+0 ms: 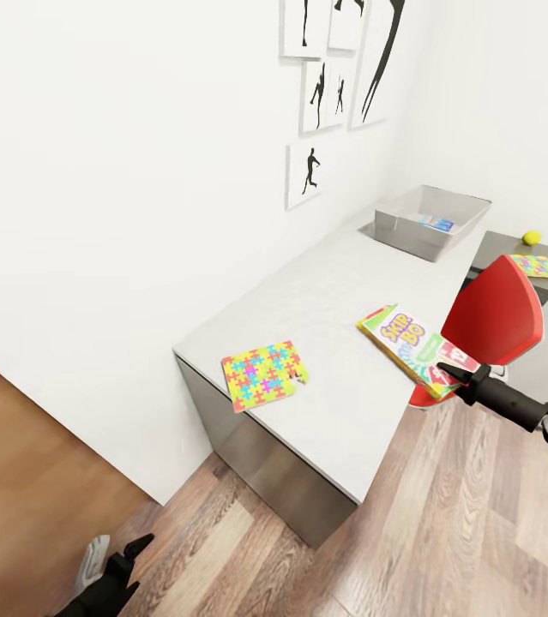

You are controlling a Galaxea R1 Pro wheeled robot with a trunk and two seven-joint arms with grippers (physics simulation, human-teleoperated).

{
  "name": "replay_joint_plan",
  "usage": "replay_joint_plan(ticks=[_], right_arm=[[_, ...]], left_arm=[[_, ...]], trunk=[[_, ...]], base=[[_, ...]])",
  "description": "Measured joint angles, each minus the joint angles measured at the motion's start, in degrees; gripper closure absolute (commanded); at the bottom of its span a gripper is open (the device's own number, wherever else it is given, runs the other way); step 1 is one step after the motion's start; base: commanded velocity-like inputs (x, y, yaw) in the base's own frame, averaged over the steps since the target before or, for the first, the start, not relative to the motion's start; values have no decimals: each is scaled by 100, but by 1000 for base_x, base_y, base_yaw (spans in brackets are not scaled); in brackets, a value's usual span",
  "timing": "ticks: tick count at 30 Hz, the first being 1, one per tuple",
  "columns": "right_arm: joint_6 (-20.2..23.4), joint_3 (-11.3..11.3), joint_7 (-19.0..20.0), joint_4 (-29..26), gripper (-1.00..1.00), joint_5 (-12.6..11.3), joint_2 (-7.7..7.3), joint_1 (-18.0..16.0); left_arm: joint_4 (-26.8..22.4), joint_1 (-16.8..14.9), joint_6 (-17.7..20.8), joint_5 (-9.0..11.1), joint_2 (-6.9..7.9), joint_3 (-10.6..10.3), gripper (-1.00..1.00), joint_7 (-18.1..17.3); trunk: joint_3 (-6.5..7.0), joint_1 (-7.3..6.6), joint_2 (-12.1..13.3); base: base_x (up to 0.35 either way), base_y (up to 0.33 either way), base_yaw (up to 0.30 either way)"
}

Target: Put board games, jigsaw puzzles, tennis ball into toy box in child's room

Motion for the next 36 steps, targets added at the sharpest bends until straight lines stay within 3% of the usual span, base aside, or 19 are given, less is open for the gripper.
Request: replay_joint_plan(ticks=[9, 19, 31, 36], right_arm=[[3, -11, 6, -110, 100, 1, -26, 8], [65, -10, 15, -717, 100, -13, -45, 104], [94, -4, 26, -931, 100, -5, -45, 128], [107, 21, 26, -1014, 100, -1, -35, 130]], left_arm=[[0, 0, 1, 2, 10, -172, -100, -8], [-4, 0, 2, 1, 11, -235, -100, -9], [-204, 18, 1, 0, -1, -300, -100, -14], [-588, 158, -2, 1, -8, -386, -100, -12]], trunk=[[0, 0, 0], [0, 0, 0], [215, -263, 480], [305, -373, 681]], base=[[0, 0, 0], [0, 0, 0], [0, 0, 0], [0, 0, 0]])
